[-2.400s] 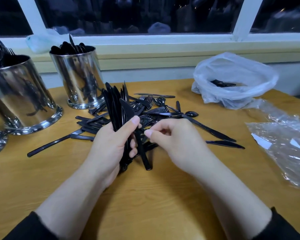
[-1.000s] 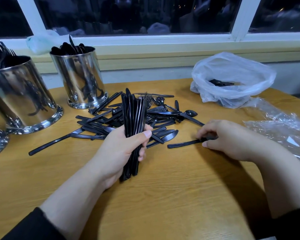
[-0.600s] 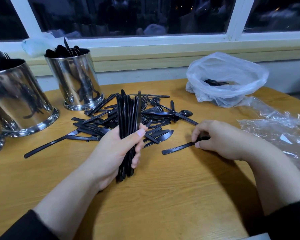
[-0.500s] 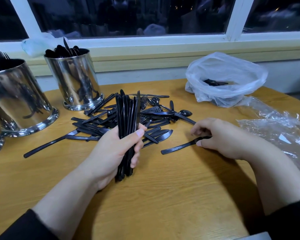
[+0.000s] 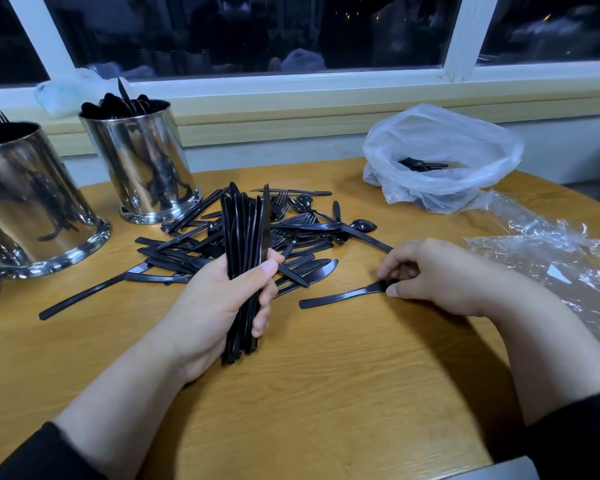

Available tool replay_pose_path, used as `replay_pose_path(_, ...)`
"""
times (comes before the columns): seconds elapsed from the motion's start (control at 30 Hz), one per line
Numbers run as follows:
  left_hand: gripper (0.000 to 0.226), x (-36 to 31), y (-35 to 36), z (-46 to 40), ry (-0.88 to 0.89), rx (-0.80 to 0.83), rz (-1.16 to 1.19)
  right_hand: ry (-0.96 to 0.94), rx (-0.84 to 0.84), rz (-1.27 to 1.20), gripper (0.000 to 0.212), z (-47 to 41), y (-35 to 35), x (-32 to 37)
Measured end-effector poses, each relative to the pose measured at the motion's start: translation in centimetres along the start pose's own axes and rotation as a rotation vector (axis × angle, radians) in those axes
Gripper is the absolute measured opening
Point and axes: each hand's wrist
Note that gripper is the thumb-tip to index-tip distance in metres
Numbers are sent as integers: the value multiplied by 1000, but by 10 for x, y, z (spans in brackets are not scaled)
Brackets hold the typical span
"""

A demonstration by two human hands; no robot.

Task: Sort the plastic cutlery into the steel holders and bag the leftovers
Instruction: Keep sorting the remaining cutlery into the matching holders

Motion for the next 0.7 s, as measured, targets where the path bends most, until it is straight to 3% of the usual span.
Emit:
replay_pose_path(0.47,29,-1,0,-2,21,-27,3,19,93,18,14,4,-3,8)
replay_pose_path(0.7,21,-5,1,-1,65,-130,-37,-160,-181,-329,16,11,-7,22)
Point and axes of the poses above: each hand's wrist, its own z-axis away from the middle knuckle, its own y-axis out of the palm, x = y × z, and after that the axes turned 8 degrees about -y, right-handed
